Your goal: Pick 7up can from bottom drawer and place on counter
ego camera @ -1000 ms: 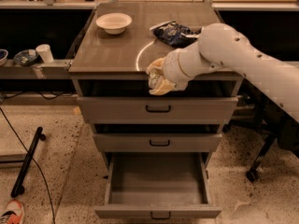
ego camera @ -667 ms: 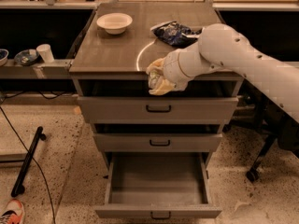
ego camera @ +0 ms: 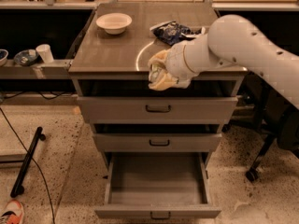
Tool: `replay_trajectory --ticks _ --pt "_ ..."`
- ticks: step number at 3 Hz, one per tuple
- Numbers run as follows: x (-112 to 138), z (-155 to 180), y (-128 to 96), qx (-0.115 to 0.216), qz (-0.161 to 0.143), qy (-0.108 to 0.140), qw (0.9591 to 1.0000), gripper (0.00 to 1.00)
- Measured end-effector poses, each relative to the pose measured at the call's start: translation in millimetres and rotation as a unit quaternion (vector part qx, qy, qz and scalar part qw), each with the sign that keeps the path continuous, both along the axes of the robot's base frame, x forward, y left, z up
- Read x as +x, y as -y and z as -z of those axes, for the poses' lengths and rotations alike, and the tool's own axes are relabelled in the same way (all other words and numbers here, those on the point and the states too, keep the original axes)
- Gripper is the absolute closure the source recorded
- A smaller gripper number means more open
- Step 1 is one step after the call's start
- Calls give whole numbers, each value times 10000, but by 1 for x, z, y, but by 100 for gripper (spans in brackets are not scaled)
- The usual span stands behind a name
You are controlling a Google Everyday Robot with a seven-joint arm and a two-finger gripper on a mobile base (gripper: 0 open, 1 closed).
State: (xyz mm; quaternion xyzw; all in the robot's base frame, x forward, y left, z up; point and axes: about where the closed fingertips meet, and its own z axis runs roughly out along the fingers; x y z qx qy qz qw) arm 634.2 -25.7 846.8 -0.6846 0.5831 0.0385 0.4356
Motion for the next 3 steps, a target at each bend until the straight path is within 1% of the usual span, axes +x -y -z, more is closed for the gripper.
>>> replay_trajectory --ticks 1,2,3 --pt "-34 -64 7 238 377 233 9987 100" --pt "-59 -121 20 673 902 253 9933 100" --pt "-16 -108 64 678 1311 -143 9890 100"
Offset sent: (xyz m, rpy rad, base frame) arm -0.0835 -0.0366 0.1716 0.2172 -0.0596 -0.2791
